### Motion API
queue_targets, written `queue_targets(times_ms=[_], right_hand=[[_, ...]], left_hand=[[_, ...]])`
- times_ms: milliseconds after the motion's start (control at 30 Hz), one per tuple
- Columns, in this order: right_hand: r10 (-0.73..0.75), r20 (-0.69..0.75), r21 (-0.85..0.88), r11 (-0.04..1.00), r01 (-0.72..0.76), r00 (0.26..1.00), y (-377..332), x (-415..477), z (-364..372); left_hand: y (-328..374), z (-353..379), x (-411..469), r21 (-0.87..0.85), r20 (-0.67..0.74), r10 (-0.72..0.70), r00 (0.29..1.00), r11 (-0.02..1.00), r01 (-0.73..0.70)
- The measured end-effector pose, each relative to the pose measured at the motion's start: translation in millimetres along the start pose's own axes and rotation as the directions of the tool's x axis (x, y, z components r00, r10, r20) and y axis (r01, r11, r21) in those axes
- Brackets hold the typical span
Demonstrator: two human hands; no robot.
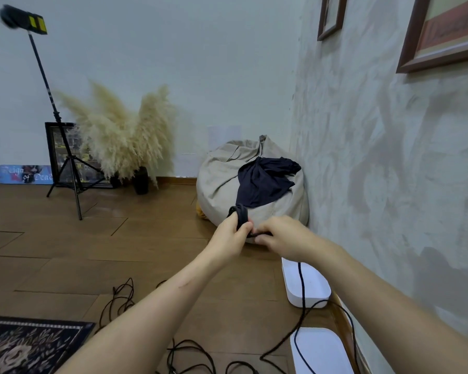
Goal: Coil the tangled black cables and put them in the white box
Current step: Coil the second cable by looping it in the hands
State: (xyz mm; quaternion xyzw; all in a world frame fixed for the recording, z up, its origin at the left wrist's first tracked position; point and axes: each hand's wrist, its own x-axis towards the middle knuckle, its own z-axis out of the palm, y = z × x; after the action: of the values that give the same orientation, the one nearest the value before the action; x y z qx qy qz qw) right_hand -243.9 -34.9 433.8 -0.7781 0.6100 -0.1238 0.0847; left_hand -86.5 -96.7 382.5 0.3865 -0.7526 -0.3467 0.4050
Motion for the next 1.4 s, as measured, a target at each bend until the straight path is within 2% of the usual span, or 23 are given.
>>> queue_targets(times_ms=[67,133,267,400,500,600,667,733,767,867,967,1100,1167,1267,1400], right_hand=[[-0.021,-0.132,-0.095,0.995,0.008,0.991,5,1,-3],[-0.039,-0.261,-0.119,0.993,0.008,0.965,8,2,-3],[-0.133,-0.364,-0.152,0.985,0.082,0.922,1,7,3],[-0.205,-0.354,-0.111,0.978,0.177,0.912,3,5,0],[-0.233,-0.371,-0.027,0.970,0.240,0.899,1,-1,-1],[-0.163,-0.406,0.063,0.977,0.205,0.899,2,-2,-3],[-0.012,-0.431,0.217,0.969,0.116,0.902,4,0,-6],[0.131,-0.351,0.350,0.937,0.000,0.927,8,1,-11],[0.138,-0.275,0.387,0.922,-0.021,0.952,9,0,-13],[0.036,-0.097,0.390,0.921,0.004,0.995,13,-4,-20],[-0.057,-0.037,0.376,0.924,0.067,0.998,12,-6,-23],[-0.157,-0.197,0.328,0.920,0.216,0.968,13,-2,-26],[-0.133,-0.301,0.363,0.900,0.243,0.944,16,-3,-29],[-0.087,-0.369,0.390,0.889,0.239,0.925,20,-6,-27],[-0.045,-0.407,0.463,0.851,0.248,0.913,23,-6,-22]], left_hand=[[3,-3,2,-0.093,0.032,-0.042,0.999,0.995,0.045],[7,-6,2,-0.170,0.042,-0.072,0.996,0.982,0.078],[11,-12,2,-0.188,0.068,-0.047,0.997,0.980,0.059],[19,-16,-4,-0.258,0.187,-0.101,0.977,0.955,0.148],[25,-11,-5,-0.291,0.221,-0.144,0.965,0.934,0.206],[31,-7,-5,-0.325,0.220,-0.178,0.959,0.914,0.244],[31,-9,-7,-0.325,0.231,-0.172,0.958,0.914,0.243],[26,-12,-9,-0.245,0.228,-0.129,0.965,0.952,0.185],[20,-14,-9,-0.212,0.220,-0.117,0.969,0.963,0.164],[10,-18,-8,-0.145,0.179,-0.112,0.977,0.980,0.139],[8,-21,-8,-0.143,0.195,-0.106,0.975,0.980,0.135],[21,-13,-11,-0.185,0.317,-0.102,0.943,0.968,0.167],[30,-9,-11,-0.261,0.336,-0.131,0.933,0.939,0.226],[41,-4,-14,-0.308,0.389,-0.123,0.913,0.916,0.255],[42,-5,-18,-0.241,0.398,-0.010,0.918,0.964,0.115]])
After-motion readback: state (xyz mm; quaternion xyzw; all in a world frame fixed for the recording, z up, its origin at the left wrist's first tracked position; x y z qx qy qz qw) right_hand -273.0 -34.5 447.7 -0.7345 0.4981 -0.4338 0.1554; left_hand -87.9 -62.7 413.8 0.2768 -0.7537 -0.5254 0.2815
